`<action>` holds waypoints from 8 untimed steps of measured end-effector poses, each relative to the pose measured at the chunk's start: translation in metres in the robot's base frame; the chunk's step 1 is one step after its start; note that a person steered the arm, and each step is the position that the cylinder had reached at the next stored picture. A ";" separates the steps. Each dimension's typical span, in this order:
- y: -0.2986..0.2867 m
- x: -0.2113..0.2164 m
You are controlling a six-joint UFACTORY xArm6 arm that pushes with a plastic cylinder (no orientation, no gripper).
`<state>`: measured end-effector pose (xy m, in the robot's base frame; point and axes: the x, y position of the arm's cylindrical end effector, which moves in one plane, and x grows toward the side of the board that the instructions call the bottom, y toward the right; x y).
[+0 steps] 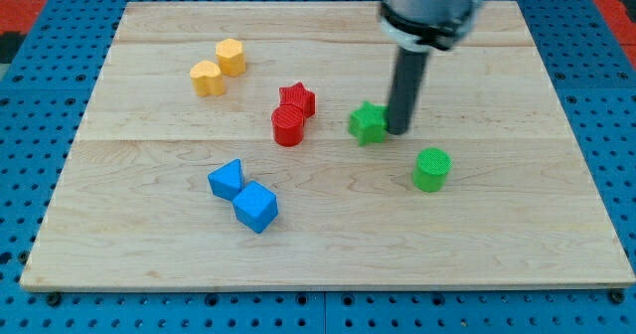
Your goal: Move green circle below red star
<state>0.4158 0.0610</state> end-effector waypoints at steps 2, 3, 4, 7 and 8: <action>0.126 0.011; 0.136 0.075; 0.095 0.088; -0.011 0.072; -0.045 0.067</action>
<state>0.4833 0.0161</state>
